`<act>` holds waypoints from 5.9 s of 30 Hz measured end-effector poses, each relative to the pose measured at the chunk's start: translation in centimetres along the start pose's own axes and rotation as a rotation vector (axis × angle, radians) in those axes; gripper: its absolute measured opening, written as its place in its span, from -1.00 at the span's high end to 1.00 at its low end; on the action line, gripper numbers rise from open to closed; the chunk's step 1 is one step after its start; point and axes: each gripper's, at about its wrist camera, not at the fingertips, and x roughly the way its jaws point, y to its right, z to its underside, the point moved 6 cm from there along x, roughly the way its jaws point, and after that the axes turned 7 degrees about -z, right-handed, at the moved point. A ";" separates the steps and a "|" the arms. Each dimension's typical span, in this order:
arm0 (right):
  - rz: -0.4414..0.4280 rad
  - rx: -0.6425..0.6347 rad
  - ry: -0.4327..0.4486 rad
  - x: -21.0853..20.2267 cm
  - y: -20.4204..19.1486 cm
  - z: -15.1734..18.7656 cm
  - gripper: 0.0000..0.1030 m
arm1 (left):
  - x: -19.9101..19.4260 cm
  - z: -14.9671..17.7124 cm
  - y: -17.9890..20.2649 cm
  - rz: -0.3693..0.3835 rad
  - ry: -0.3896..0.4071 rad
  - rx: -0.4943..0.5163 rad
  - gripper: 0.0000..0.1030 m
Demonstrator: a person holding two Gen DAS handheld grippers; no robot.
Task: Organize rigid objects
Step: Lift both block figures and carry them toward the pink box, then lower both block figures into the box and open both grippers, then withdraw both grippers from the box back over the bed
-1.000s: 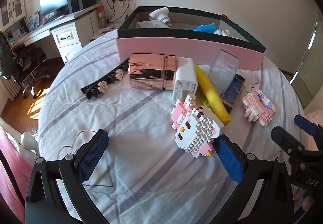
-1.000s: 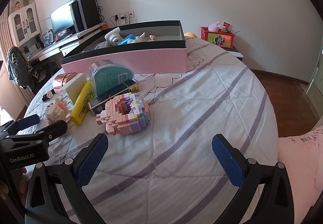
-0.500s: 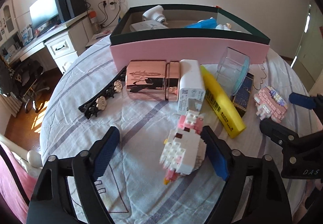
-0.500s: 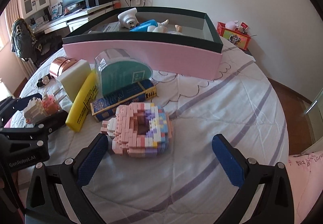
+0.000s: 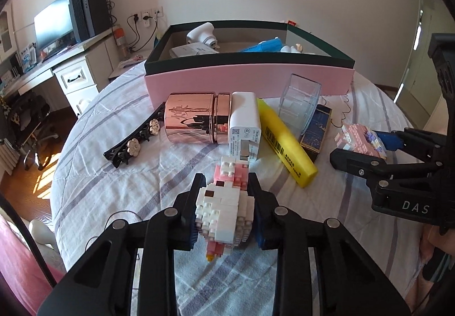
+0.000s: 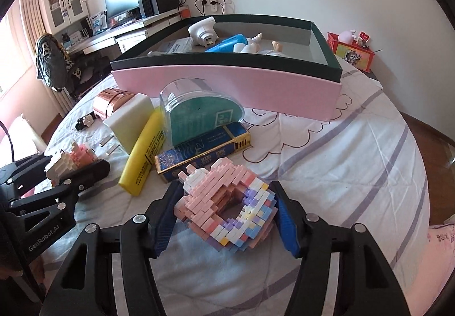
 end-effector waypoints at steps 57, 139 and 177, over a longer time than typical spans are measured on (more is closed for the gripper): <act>0.084 -0.187 0.563 -22.9 -12.2 -3.0 -0.22 | -25.8 -4.4 -0.2 -0.103 0.549 -0.077 0.43; 0.200 -0.123 0.660 -28.7 -11.2 -0.9 -1.00 | -28.9 -4.8 -1.8 -0.186 0.641 -0.134 -1.00; 0.166 -0.078 0.476 -21.1 -8.9 -0.3 -1.00 | -20.7 -3.6 -2.5 -0.145 0.421 -0.119 -1.00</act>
